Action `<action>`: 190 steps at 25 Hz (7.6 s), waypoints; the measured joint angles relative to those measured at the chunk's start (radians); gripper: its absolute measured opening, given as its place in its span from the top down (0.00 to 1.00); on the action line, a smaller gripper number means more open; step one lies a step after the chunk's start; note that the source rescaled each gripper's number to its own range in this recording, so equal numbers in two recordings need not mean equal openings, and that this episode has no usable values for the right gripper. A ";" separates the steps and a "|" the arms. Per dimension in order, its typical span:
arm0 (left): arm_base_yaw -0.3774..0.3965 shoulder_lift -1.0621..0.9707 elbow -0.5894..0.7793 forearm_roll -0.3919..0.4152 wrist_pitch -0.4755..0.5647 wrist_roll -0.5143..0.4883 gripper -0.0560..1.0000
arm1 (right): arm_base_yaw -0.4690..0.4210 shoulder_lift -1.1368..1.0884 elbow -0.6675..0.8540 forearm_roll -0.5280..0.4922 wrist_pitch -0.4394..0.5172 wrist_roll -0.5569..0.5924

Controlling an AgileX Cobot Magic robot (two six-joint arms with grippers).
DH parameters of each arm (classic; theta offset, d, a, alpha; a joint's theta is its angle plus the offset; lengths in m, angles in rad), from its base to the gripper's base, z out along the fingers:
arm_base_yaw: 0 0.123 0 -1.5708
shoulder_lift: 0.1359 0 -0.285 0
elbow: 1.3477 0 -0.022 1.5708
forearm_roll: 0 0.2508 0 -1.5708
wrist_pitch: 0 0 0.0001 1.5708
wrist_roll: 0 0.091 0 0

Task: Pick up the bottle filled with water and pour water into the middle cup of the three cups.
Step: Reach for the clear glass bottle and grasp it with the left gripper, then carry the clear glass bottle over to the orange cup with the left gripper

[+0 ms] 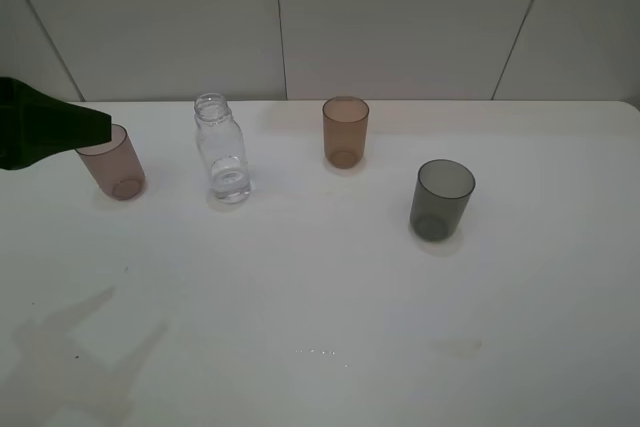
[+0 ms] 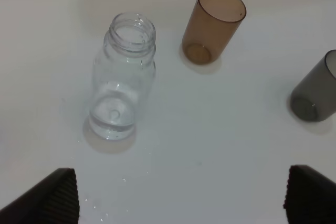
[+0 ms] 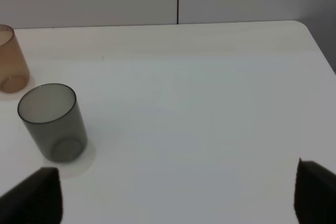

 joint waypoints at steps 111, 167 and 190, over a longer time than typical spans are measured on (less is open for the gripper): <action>-0.507 1.320 -0.204 0.898 -1.766 -0.971 0.92 | 0.000 0.000 0.000 0.000 0.000 0.000; -0.553 1.099 -0.853 1.539 -0.284 -0.740 0.92 | 0.000 0.000 0.000 0.000 0.000 0.000; -0.625 1.218 -1.021 1.729 -0.031 -0.725 0.92 | 0.000 0.000 0.000 0.000 0.000 0.000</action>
